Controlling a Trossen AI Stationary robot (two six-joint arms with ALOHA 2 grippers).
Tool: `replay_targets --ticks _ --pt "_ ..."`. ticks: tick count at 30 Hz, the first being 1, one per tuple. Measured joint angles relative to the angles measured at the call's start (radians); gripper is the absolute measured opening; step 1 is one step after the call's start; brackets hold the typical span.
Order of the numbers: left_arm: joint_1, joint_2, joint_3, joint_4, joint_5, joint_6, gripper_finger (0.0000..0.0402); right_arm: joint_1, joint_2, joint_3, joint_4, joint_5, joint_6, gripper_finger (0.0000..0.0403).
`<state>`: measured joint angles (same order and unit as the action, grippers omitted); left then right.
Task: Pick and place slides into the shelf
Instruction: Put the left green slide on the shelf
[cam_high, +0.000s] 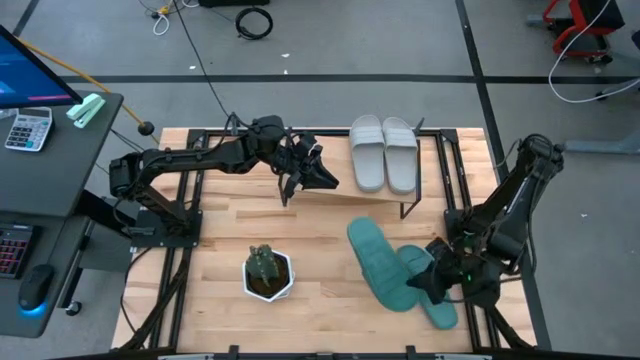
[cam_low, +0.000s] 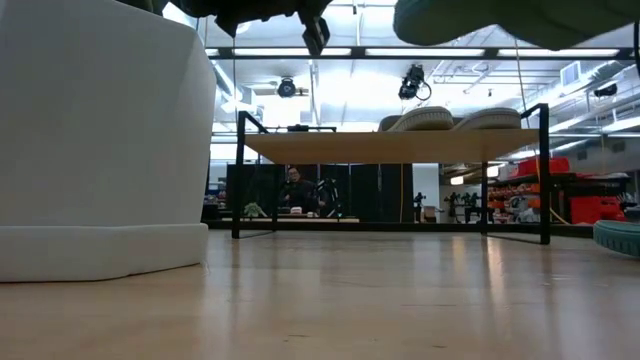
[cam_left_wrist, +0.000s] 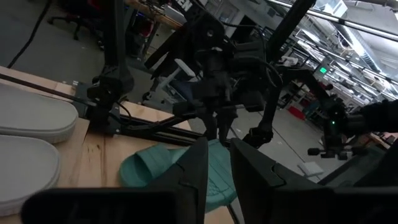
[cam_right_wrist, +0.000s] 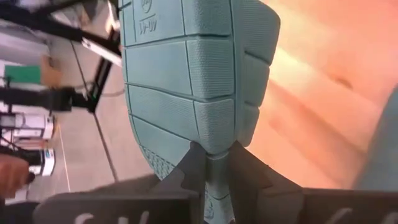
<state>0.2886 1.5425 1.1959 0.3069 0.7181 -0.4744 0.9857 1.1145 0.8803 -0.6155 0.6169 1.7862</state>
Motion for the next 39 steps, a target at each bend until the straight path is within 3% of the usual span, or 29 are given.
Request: replay_targets --ticks 11,25,32,39 --pt "0.000 0.000 0.000 0.118 0.000 0.010 0.0081 -0.097 -0.069 0.006 0.026 0.030 -0.059 0.0043" --pt "0.002 0.001 0.000 0.209 0.000 0.041 0.0102 -0.291 -0.129 0.274 -0.028 0.205 -0.517 0.0043" --pt "0.002 0.001 0.000 0.316 0.000 -0.013 0.0101 -0.374 -0.158 0.335 -0.234 0.247 -0.645 0.0041" --pt "0.002 0.001 0.000 0.405 0.001 -0.096 0.0105 -0.445 -0.155 0.346 -0.261 0.297 -0.797 0.0038"
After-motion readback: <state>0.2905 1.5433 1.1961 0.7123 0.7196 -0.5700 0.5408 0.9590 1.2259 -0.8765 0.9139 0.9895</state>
